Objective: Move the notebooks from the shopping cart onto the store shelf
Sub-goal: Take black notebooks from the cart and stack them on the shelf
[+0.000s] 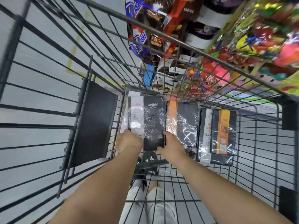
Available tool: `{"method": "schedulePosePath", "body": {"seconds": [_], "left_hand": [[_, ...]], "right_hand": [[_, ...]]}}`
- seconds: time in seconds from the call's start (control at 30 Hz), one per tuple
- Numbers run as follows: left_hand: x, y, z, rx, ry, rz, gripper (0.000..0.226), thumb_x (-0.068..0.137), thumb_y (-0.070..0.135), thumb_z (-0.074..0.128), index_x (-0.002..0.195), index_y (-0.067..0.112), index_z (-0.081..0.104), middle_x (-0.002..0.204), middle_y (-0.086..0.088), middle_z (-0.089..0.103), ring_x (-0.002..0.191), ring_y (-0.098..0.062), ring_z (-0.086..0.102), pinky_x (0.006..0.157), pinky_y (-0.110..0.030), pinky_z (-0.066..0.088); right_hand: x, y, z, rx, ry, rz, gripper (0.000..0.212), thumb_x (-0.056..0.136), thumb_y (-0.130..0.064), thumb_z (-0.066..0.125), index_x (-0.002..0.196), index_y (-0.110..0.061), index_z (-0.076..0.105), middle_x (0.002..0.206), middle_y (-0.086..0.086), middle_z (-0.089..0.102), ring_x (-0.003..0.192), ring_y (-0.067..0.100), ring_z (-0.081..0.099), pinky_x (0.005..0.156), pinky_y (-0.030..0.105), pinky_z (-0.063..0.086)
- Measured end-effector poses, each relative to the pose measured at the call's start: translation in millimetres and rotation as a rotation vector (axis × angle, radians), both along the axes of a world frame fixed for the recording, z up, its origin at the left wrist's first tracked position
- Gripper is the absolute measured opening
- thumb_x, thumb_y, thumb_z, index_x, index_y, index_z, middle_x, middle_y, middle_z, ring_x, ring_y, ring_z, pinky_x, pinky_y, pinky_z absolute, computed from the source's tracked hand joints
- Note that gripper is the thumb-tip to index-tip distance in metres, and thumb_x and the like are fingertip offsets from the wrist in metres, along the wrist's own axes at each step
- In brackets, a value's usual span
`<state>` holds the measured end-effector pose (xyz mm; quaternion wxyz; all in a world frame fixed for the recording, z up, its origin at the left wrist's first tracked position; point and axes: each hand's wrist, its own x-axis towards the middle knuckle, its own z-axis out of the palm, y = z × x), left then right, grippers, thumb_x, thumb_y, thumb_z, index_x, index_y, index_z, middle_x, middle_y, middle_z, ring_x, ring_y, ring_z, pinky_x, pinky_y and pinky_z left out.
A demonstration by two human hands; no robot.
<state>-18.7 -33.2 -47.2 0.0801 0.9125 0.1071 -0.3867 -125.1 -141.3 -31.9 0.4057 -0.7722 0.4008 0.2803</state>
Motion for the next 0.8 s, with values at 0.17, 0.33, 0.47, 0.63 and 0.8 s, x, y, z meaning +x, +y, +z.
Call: {"method": "schedulePosePath", "body": {"seconds": [0.17, 0.33, 0.47, 0.63, 0.8], "left_hand": [[-3, 0, -25, -0.117, 0.055, 0.131, 0.059, 0.069, 0.040, 0.069, 0.119, 0.018, 0.047, 0.122, -0.009, 0.053, 0.108, -0.029, 0.055, 0.091, -0.047, 0.050], [-1, 5, -26, -0.278, 0.056, 0.326, 0.047, 0.067, 0.030, 0.068, 0.108, 0.019, 0.049, 0.104, -0.007, 0.062, 0.089, -0.026, 0.063, 0.081, -0.042, 0.055], [5, 9, -7, -0.388, 0.092, 0.418, 0.054, 0.081, 0.022, 0.071, 0.119, 0.016, 0.034, 0.102, -0.009, 0.061, 0.081, -0.023, 0.062, 0.075, -0.036, 0.054], [16, 12, 34, -0.512, -0.050, 0.165, 0.024, 0.084, 0.025, 0.068, 0.101, 0.015, 0.054, 0.082, -0.002, 0.062, 0.069, -0.016, 0.059, 0.059, -0.022, 0.051], [39, 20, 84, -0.472, -0.211, -0.155, 0.026, 0.089, 0.032, 0.060, 0.108, 0.018, 0.050, 0.080, 0.002, 0.056, 0.075, -0.025, 0.053, 0.063, -0.031, 0.039]], "right_hand": [[5, 2, -13, 0.035, 0.017, -0.094, 0.059, 0.089, -0.013, 0.048, 0.145, -0.019, 0.031, 0.138, 0.007, 0.049, 0.117, 0.027, 0.054, 0.100, 0.038, 0.045], [7, -7, -22, 0.176, -0.016, -0.324, 0.055, 0.088, 0.003, 0.042, 0.140, -0.014, 0.037, 0.130, 0.007, 0.052, 0.087, 0.013, 0.056, 0.068, 0.027, 0.052], [8, -16, -24, 0.244, -0.024, -0.371, 0.054, 0.086, 0.010, 0.042, 0.136, -0.010, 0.038, 0.126, 0.011, 0.051, 0.099, 0.021, 0.052, 0.065, 0.024, 0.049], [16, -6, -22, 0.271, -0.004, -0.400, 0.046, 0.085, 0.010, 0.037, 0.129, -0.004, 0.040, 0.108, 0.010, 0.053, 0.072, 0.012, 0.048, 0.049, 0.019, 0.037], [30, 24, -27, 0.254, 0.023, -0.472, 0.055, 0.089, 0.002, 0.047, 0.141, -0.011, 0.034, 0.135, 0.013, 0.050, 0.101, 0.023, 0.055, 0.072, 0.022, 0.047]]}}
